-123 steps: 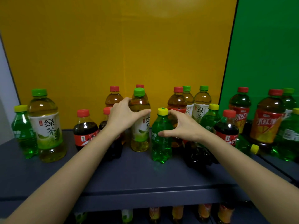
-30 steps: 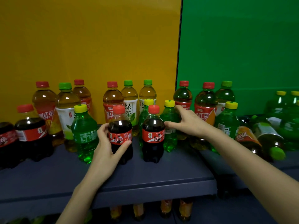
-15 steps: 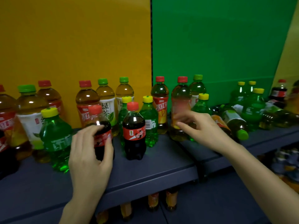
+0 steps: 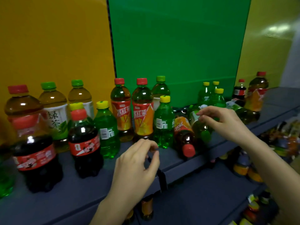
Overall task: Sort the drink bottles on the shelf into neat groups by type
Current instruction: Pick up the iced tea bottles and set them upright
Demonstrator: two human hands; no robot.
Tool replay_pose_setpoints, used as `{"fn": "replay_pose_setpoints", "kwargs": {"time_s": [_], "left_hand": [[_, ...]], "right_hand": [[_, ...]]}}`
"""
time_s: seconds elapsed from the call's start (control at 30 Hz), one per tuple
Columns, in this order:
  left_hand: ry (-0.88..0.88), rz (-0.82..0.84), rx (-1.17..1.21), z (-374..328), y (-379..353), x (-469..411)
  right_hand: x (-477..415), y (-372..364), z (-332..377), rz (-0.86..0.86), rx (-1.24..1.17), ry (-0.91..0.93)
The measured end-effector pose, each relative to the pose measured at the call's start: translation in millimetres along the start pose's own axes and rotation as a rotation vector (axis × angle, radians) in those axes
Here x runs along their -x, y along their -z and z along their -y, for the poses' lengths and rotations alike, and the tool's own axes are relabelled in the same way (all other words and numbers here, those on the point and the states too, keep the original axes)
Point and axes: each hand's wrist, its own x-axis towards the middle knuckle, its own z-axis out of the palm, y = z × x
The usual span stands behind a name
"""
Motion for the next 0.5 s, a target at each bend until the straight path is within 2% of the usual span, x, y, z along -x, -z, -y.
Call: {"fn": "replay_pose_setpoints", "kwargs": {"time_s": [0.2,0.5], "left_hand": [[0.074,-0.023,-0.036,-22.3,-63.6,-29.8],[0.383,-0.119,-0.2,-53.7,-123.4,-53.4]], "right_hand": [[-46.0,5.5,-48.2,0.074,0.026,0.101],[-145.5,-28.9,-76.7,0.328,0.081,0.319]]}}
